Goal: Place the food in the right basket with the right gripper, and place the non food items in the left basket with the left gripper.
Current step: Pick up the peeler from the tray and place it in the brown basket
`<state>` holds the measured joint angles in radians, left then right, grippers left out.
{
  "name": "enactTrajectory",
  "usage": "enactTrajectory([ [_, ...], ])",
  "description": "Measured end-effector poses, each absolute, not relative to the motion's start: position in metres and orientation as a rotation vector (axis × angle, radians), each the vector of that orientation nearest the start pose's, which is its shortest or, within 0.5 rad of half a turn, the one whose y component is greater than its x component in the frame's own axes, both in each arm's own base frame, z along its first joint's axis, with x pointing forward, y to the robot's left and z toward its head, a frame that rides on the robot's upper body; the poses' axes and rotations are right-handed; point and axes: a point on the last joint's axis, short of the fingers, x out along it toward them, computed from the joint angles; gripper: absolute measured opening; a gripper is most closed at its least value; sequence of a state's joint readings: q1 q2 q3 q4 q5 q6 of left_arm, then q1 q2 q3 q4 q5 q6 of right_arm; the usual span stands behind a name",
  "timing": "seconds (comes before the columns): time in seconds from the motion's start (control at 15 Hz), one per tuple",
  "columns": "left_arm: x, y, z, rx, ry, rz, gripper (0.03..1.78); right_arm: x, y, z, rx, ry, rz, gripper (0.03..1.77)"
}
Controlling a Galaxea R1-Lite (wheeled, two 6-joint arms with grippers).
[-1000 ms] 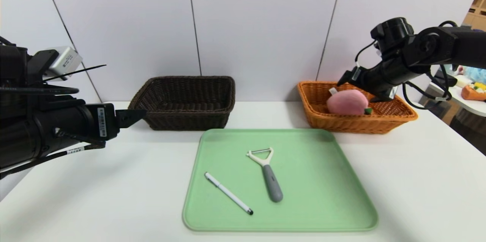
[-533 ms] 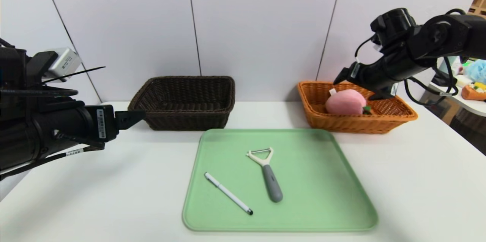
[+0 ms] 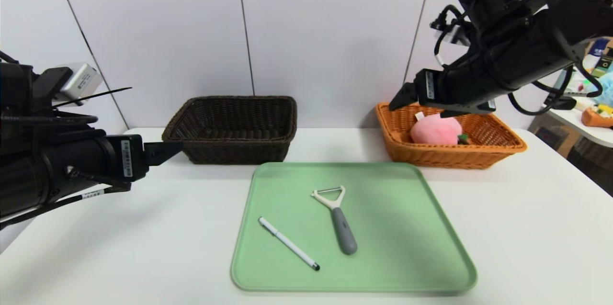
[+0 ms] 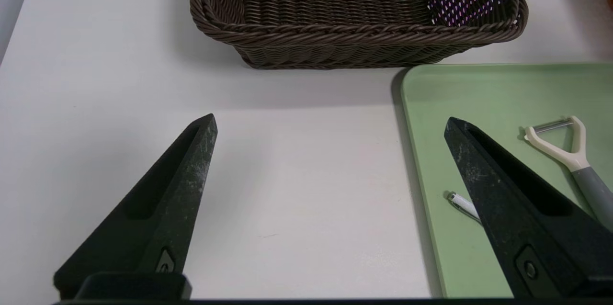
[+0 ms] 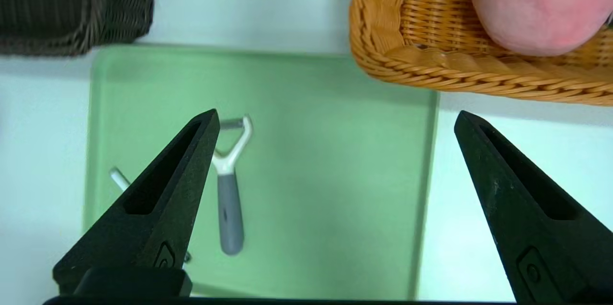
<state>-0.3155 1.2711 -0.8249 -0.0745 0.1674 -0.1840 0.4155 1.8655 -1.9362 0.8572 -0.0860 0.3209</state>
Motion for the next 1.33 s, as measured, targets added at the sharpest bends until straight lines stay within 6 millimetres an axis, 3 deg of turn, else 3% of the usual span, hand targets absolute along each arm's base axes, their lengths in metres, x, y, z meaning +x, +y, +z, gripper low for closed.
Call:
enactTrajectory([
  [0.33,0.187,-0.059,0.238,-0.095,0.389,-0.118,1.69,0.256,0.154,0.297,-0.177,0.904,0.300,1.69],
  [0.67,0.178,-0.057,0.238,-0.100,0.378,-0.123,1.69,0.236,0.193,0.280,-0.205,1.013,0.363,1.69],
  [0.87,0.168,-0.052,0.236,-0.099,0.368,-0.117,1.69,0.236,0.213,0.262,-0.216,1.088,0.355,1.70],
  [1.33,0.151,-0.040,0.236,-0.108,0.336,-0.076,1.69,0.258,0.250,0.217,-0.206,1.195,0.294,1.70],
])
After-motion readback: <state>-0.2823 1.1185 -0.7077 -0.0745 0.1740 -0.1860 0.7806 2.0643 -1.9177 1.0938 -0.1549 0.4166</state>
